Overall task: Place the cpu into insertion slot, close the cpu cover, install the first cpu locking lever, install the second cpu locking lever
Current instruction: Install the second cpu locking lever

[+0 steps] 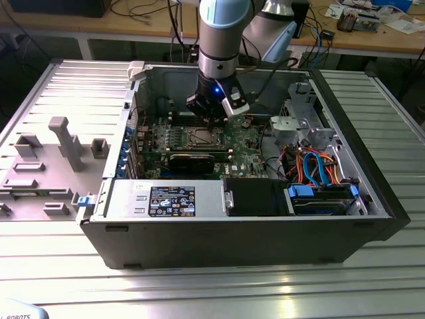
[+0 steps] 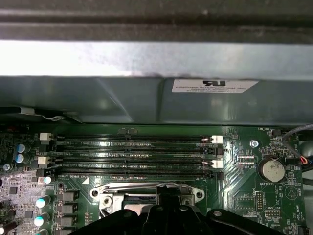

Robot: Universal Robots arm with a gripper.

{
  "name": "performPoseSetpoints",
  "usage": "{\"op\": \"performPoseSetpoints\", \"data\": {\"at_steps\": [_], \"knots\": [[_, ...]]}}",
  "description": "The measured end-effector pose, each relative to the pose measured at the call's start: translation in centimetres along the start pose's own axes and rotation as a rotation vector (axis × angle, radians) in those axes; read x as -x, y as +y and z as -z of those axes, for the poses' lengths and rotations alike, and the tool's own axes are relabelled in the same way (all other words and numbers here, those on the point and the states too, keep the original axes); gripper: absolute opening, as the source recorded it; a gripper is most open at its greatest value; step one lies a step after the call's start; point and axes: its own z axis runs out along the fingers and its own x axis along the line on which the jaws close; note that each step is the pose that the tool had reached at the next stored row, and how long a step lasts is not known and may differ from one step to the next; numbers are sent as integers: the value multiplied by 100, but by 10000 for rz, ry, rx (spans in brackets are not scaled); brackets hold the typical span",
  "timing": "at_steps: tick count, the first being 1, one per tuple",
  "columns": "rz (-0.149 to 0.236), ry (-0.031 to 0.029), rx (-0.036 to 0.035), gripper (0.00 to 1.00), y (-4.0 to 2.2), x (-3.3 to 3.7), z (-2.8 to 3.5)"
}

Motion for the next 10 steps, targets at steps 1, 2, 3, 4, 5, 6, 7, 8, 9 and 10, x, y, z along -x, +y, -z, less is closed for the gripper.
{"op": "performPoseSetpoints", "data": {"at_steps": [1, 2, 3, 4, 5, 6, 7, 8, 9, 10], "knots": [[0, 1, 0, 11, -12, 0, 2], [1, 0, 0, 11, -17, 0, 2], [-1, 0, 0, 11, -20, -1, 3], [-1, 0, 0, 11, -24, 0, 3], [0, 1, 0, 11, -28, 0, 4], [1, 1, -1, 11, -34, 0, 5], [1, 0, 0, 11, -35, 0, 5], [-1, 0, 0, 11, -36, 0, 5], [-1, 1, -2, 11, -36, -1, 8], [0, 1, -2, 11, -36, -1, 21]]}}
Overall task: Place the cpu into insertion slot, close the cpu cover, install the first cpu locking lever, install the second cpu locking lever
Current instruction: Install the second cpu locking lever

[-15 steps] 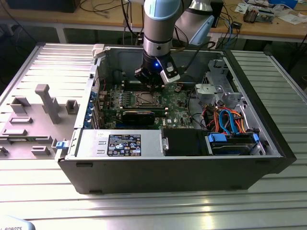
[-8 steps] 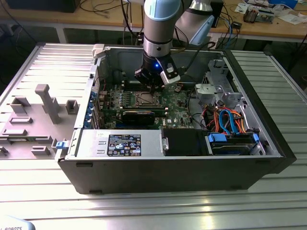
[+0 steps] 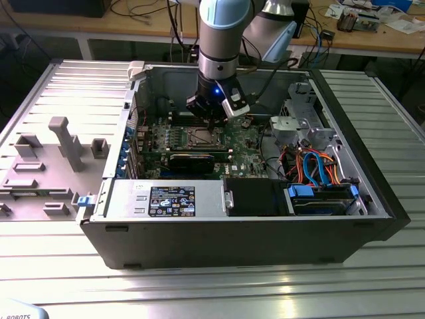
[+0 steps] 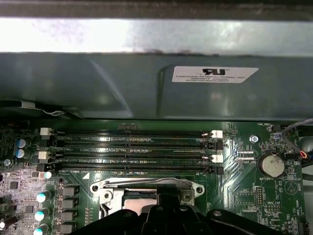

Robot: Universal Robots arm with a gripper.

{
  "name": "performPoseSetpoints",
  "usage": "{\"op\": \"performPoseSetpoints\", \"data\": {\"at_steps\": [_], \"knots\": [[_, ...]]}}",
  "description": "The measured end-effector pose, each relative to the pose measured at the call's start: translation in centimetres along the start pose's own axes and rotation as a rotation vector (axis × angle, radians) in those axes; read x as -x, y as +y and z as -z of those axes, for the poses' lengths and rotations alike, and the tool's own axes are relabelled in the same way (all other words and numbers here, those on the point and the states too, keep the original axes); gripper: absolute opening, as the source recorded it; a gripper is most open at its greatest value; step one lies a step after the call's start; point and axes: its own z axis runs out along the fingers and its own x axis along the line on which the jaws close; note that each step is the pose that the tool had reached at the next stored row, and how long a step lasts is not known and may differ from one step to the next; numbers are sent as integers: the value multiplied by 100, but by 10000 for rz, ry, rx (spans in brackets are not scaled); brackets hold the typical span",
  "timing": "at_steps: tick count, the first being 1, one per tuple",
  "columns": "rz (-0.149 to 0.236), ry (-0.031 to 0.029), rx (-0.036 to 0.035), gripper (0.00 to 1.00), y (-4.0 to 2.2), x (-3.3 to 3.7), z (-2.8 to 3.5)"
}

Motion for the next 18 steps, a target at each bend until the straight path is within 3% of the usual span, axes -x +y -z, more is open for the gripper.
{"op": "performPoseSetpoints", "data": {"at_steps": [4, 9, 18], "knots": [[1, 0, -12, 11, 13, 1, 100], [0, 1, -96, 11, -20, 0, 110], [0, 0, -97, 11, -41, 0, 112]]}}
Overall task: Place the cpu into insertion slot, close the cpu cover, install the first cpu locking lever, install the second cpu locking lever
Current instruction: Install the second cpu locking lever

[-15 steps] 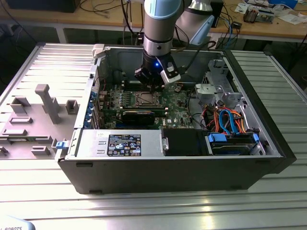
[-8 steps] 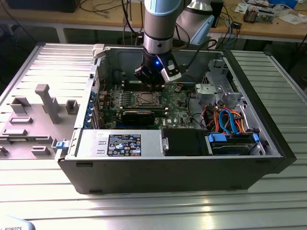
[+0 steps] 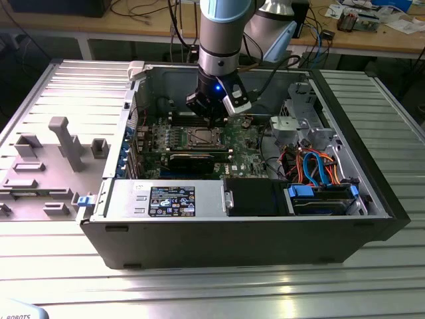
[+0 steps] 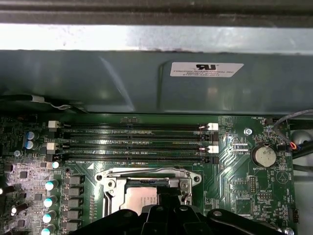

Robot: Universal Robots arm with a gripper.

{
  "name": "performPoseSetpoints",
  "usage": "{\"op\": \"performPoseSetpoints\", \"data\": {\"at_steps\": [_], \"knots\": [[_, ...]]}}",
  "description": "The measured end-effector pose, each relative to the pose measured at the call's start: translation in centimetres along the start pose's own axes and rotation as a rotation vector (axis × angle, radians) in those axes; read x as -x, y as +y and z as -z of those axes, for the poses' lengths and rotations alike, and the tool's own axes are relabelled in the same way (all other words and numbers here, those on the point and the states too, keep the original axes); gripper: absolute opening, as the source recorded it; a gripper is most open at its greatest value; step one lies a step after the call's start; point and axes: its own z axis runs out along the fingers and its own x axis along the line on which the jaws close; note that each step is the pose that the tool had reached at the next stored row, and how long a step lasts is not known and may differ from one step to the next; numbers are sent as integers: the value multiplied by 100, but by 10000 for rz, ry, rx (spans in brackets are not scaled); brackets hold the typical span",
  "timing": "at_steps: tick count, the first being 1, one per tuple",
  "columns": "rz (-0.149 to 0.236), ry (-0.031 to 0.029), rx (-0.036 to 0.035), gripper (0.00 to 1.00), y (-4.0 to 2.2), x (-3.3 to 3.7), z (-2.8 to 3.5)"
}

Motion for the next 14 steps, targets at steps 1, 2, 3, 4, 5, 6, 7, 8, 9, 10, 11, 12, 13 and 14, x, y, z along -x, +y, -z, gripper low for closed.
{"op": "performPoseSetpoints", "data": {"at_steps": [1, 2, 3, 4, 5, 6, 7, 8, 9, 10, 11, 12, 13, 14], "knots": [[1, 1, -1, 11, -6, 0, 1], [0, 0, 0, 11, -9, 0, 1], [-1, 0, -1, 11, -11, 0, 2], [-1, 0, -1, 11, -12, 0, 2], [0, 0, -1, 11, -12, 0, 2], [0, 0, 0, 11, -12, 0, 2], [0, 0, 0, 11, -12, 0, 2], [0, 0, -1, 11, -13, 0, 2], [0, 0, 0, 11, -13, 0, 2], [0, 0, -1, 11, -13, 0, 2], [0, 0, 0, 11, -13, 0, 2], [0, 0, -1, 11, -13, 0, 2], [0, 0, 0, 11, -13, 0, 2], [0, 0, 0, 11, -13, 0, 2]]}}
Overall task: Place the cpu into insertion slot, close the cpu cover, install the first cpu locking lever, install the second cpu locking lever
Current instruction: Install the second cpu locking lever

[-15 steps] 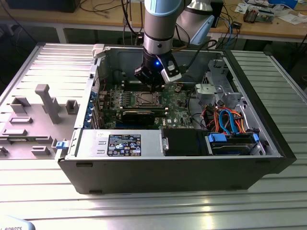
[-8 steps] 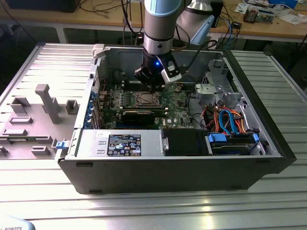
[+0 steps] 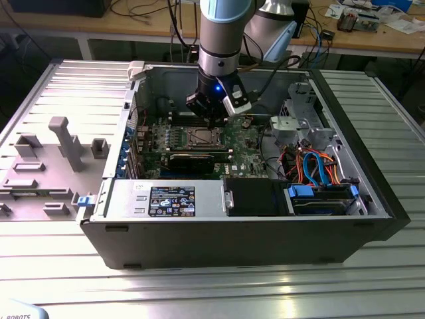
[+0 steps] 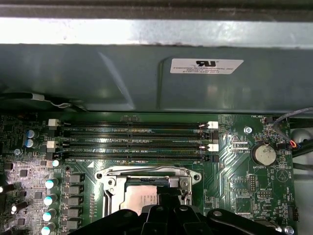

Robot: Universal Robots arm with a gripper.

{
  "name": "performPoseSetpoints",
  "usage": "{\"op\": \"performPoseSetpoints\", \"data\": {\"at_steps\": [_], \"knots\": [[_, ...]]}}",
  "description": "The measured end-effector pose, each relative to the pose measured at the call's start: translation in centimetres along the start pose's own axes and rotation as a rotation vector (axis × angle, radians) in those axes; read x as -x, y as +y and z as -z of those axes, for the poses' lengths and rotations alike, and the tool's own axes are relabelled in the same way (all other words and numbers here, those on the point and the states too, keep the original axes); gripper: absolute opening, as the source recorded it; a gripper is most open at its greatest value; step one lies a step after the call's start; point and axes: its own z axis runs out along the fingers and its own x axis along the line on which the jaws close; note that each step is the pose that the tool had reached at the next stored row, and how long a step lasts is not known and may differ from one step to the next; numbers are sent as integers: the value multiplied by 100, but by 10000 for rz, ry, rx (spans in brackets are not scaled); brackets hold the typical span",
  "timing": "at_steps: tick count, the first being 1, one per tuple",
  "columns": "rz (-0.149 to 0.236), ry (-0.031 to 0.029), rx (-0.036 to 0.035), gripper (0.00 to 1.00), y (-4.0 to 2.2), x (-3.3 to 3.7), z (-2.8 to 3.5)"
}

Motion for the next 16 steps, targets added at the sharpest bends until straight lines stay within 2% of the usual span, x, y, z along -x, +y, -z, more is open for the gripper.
{"op": "performPoseSetpoints", "data": {"at_steps": [3, 4, 5, 16], "knots": [[0, 1, -3, 11, 0, -1, 12], [0, 1, -1, 11, 7, 0, 57], [1, 0, -1, 11, 9, 1, 72], [0, 2, -22, 11, -18, 0, 57]]}}
